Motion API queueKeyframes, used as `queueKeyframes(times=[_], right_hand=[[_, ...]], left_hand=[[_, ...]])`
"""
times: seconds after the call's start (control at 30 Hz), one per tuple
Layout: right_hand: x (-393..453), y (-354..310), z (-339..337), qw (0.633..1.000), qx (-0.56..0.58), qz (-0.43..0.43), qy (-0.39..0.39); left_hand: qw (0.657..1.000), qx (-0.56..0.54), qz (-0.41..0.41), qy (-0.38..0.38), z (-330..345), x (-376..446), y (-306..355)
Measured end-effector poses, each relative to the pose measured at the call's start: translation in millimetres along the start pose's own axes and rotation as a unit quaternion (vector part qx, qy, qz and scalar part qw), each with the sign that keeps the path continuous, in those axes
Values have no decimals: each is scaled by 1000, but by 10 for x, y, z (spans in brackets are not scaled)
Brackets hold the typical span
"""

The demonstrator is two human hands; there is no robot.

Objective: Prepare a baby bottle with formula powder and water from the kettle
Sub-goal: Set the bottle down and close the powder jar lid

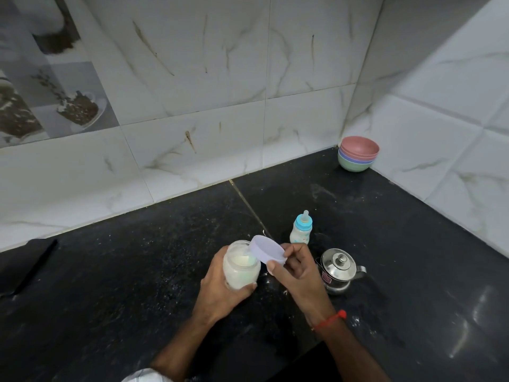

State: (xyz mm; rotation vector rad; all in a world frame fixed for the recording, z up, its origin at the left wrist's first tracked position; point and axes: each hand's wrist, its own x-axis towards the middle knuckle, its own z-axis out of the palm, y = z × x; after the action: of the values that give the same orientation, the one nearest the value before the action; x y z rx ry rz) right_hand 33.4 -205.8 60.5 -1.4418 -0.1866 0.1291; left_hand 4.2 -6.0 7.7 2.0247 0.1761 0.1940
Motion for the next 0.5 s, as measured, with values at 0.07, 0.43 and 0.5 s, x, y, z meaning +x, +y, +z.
queueKeyframes(times=[0.07,0.43,0.5], right_hand=[[26,-12,17,999,-16,-36,-3],[-157,-464,-205,933,-288,-122,-175],[-104,-548,-316,895,-374,-116,-212]], left_hand=[[999,-5,37,-1,-17,-59,108],[982,136,132,-3,-244,-368,614],[978,156,138,-14,-243,-384,672]])
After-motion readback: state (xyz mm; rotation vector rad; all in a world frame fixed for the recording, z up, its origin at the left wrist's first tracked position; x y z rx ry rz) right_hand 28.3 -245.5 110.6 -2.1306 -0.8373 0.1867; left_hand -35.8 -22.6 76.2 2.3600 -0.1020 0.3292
